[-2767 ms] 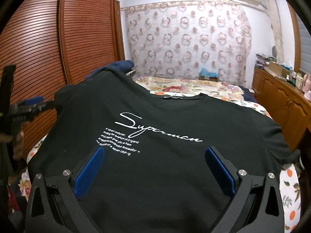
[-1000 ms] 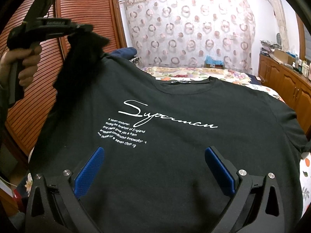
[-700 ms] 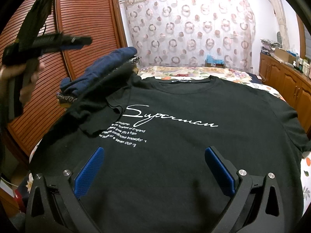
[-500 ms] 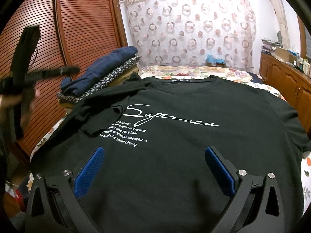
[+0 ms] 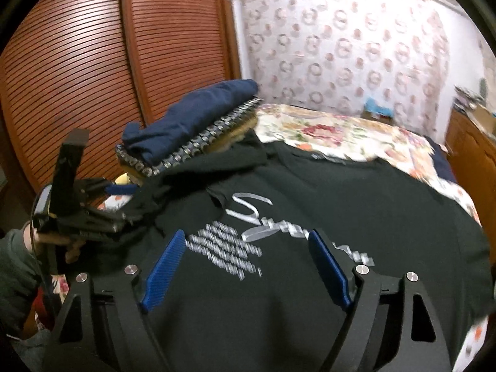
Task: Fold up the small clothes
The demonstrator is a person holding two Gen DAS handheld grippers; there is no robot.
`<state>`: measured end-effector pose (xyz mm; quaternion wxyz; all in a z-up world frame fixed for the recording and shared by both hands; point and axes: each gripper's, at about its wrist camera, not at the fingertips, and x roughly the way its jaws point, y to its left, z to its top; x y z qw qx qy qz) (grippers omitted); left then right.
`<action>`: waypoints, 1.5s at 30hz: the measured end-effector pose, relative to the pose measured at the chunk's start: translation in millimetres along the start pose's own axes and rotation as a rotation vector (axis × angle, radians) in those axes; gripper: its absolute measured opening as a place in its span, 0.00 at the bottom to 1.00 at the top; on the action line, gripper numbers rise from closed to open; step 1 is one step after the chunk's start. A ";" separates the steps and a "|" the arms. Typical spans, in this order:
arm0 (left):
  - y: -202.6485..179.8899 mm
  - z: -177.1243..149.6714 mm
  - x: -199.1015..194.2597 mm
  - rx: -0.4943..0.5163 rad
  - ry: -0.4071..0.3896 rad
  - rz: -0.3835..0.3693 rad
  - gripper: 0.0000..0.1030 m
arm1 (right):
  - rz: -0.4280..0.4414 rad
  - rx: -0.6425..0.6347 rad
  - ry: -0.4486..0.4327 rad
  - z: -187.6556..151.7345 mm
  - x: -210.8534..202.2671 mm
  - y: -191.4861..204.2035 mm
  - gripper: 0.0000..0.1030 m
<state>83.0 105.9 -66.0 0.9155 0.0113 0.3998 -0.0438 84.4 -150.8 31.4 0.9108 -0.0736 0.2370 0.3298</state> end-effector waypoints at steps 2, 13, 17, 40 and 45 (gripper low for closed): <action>3.3 0.1 2.8 -0.019 0.015 -0.003 0.75 | 0.039 -0.012 0.022 11.2 17.7 -0.1 0.78; 14.3 -3.6 3.8 -0.063 0.025 -0.007 0.75 | 0.120 -0.107 0.208 40.3 136.1 19.0 0.57; 13.5 -3.5 7.6 -0.058 0.045 0.002 0.75 | 0.138 -0.160 0.215 46.4 155.1 28.4 0.50; 15.8 -2.8 13.1 -0.068 0.057 0.009 0.75 | -0.116 -0.004 0.190 29.4 127.2 -34.9 0.21; 15.9 -2.6 13.1 -0.068 0.057 0.009 0.76 | -0.121 0.021 0.157 37.6 121.3 -35.3 0.30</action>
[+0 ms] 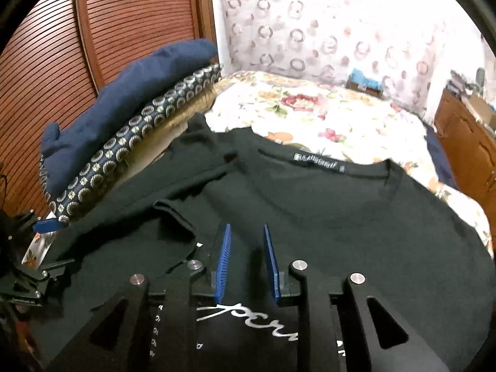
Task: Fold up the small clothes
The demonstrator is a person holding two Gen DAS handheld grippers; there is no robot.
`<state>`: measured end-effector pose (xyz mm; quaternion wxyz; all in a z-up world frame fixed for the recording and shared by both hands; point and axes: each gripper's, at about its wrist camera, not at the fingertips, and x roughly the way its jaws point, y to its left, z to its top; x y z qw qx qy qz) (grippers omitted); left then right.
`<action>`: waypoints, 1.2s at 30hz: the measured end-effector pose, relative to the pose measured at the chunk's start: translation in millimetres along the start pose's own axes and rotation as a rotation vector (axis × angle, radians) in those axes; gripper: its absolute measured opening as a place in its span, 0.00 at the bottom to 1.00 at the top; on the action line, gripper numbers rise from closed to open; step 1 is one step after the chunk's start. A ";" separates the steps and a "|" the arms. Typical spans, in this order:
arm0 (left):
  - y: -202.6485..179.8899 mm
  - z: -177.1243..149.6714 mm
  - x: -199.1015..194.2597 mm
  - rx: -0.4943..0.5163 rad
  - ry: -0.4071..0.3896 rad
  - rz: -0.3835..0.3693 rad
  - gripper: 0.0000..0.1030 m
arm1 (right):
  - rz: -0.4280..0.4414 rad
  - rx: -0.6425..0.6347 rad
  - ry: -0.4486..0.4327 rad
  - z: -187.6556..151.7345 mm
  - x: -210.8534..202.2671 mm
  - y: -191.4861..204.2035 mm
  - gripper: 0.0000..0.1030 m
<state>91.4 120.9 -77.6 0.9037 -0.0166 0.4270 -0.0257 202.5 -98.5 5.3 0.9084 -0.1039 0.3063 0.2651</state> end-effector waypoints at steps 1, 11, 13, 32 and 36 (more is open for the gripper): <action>0.0 0.0 0.1 0.000 0.000 0.000 0.76 | 0.015 -0.009 -0.012 -0.1 1.9 6.1 0.40; -0.4 0.0 -0.3 -0.001 0.000 0.000 0.76 | 0.084 -0.168 0.039 7.7 40.1 66.1 0.48; -0.3 -0.1 0.1 -0.001 -0.001 0.000 0.76 | 0.094 -0.142 0.039 16.3 47.1 57.7 0.04; 2.2 -0.5 1.9 -0.003 0.001 0.004 0.78 | -0.018 0.024 0.011 -16.8 -2.6 -16.7 0.61; 2.4 -0.2 2.5 -0.004 0.001 0.004 0.78 | -0.051 -0.024 0.060 -43.7 0.7 -20.7 0.61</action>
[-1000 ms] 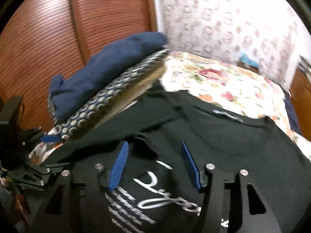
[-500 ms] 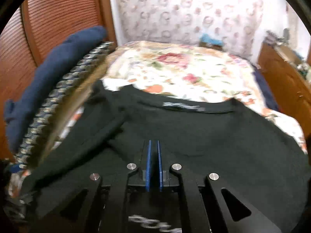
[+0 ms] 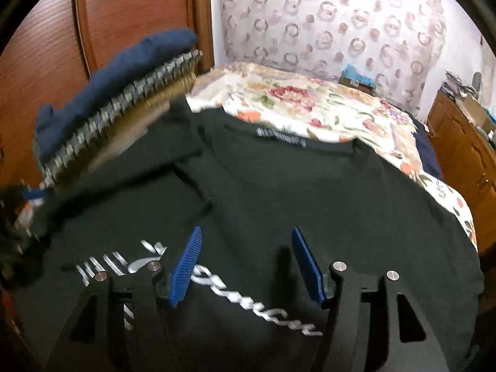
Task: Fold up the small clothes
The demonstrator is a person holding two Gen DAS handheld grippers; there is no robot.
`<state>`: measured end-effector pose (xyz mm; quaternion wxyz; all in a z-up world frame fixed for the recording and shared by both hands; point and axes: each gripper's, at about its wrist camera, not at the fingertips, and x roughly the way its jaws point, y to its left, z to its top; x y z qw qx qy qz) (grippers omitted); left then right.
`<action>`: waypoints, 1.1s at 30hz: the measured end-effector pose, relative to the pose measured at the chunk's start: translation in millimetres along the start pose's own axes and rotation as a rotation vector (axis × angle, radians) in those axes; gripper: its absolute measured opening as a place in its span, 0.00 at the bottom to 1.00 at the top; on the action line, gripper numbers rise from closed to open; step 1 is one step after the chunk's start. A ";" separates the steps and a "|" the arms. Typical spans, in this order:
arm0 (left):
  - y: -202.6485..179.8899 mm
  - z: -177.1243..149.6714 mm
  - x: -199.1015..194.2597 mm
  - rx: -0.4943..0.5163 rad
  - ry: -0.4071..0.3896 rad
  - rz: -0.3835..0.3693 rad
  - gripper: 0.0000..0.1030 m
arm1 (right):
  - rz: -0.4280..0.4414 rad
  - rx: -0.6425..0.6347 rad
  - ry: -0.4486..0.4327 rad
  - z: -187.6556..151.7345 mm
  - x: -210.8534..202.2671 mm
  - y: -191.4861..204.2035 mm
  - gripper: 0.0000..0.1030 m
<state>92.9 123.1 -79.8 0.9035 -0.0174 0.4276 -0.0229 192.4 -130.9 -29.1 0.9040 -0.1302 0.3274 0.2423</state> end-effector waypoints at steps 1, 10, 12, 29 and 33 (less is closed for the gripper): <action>-0.2 0.0 0.0 0.000 0.000 0.000 0.78 | -0.002 -0.006 0.008 -3.4 1.8 -1.3 0.61; 2.9 -0.1 -8.9 -0.006 -0.046 0.007 0.78 | -0.020 0.009 0.030 -15.9 -1.1 -7.1 0.72; 2.7 -1.4 -24.8 -0.007 -0.123 0.021 0.78 | -0.018 0.031 0.012 -18.9 -16.3 -14.0 0.72; -86.9 6.2 -61.9 0.110 -0.255 -0.092 0.78 | -0.279 0.393 -0.076 -141.7 -160.6 -176.2 0.72; -115.2 5.3 -59.4 0.147 -0.244 -0.123 0.78 | -0.273 0.472 -0.058 -158.2 -169.1 -196.0 0.71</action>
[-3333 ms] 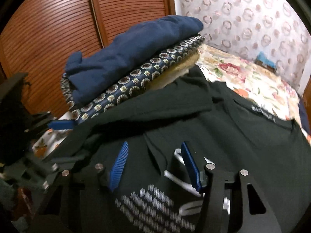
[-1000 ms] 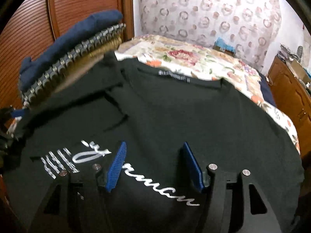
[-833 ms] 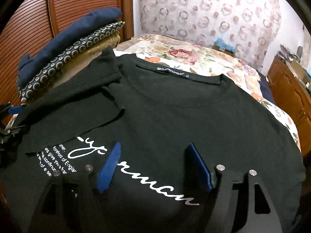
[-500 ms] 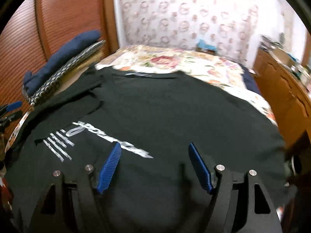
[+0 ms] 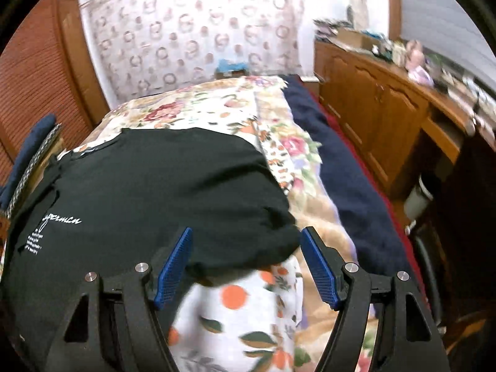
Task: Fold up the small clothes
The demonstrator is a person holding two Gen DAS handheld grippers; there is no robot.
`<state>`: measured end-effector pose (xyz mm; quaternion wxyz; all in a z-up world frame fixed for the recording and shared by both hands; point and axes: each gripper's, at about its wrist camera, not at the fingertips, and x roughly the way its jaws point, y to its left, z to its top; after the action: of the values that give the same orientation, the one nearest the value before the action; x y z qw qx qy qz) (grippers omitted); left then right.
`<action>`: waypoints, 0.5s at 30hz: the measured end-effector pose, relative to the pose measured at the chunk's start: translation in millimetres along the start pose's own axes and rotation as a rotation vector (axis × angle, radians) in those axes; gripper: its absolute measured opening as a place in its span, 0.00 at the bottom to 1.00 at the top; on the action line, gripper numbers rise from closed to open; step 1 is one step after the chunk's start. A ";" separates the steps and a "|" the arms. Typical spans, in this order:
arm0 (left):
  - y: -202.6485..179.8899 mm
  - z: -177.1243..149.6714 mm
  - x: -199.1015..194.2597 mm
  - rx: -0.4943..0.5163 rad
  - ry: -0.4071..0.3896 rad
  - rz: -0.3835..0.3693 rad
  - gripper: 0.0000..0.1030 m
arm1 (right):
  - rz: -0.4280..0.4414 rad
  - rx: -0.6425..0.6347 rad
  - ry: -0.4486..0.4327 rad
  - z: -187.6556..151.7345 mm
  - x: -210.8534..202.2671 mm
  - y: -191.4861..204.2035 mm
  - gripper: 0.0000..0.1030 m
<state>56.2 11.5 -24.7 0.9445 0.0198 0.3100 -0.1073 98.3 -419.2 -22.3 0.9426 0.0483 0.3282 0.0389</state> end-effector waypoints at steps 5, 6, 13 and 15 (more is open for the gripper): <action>-19.9 2.4 -0.8 0.031 -0.003 -0.029 0.78 | 0.010 0.047 0.046 0.3 3.7 -5.0 0.71; -21.3 1.7 -1.4 0.032 -0.002 -0.032 0.78 | 0.023 0.054 0.053 -0.1 4.2 -4.2 0.71; -26.7 -1.4 -1.1 0.016 0.008 -0.041 0.78 | 0.119 0.134 0.086 14.6 9.3 -21.3 0.60; -26.5 -1.5 -2.0 0.008 0.008 -0.044 0.78 | 0.143 0.162 0.094 15.7 11.5 -25.6 0.50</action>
<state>48.1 -13.8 -24.0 0.9405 0.0171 0.3137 -0.1292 118.1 -444.5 -20.1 0.9140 0.1455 0.3699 0.0815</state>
